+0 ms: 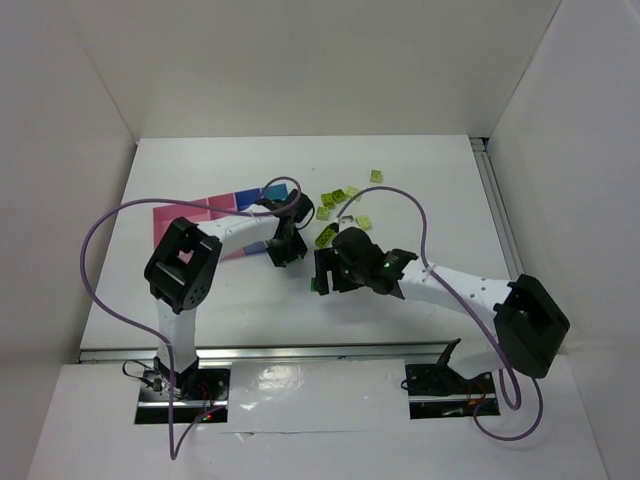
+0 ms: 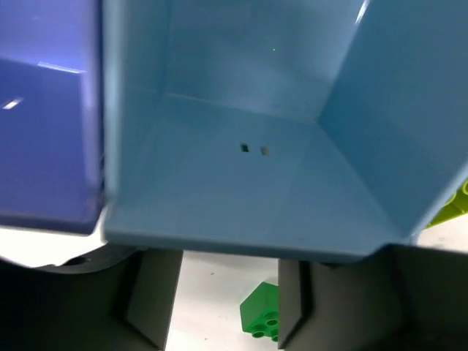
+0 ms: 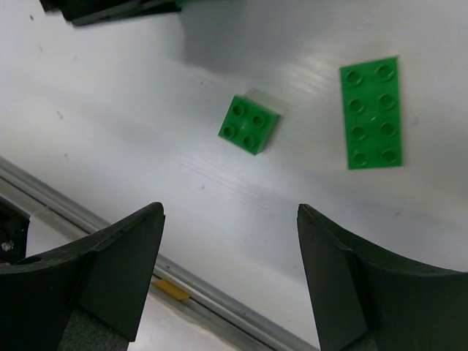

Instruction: Sort the legos into containers by color

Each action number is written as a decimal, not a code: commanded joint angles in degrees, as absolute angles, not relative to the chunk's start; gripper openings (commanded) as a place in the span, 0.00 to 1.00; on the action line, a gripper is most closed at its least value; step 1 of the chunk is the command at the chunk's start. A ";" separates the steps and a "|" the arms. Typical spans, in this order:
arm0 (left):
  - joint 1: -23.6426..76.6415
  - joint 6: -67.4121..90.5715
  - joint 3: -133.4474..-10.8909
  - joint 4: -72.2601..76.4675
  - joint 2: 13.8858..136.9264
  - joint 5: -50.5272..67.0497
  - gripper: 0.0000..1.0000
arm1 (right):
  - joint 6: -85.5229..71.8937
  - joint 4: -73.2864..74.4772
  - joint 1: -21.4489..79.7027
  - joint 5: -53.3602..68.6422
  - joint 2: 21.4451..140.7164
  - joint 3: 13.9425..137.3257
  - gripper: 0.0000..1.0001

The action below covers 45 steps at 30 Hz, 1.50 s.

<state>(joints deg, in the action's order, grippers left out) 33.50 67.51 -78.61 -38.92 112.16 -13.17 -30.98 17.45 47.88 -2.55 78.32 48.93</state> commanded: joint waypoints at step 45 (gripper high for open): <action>22.41 44.91 -102.39 -45.26 116.98 -9.23 0.62 | -33.93 21.88 52.73 -13.00 104.86 66.54 0.35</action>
<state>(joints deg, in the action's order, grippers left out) 22.65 46.11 -100.33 -44.80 117.16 -10.52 -33.61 20.67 52.99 -10.68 105.27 64.95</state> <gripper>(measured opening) 0.599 0.427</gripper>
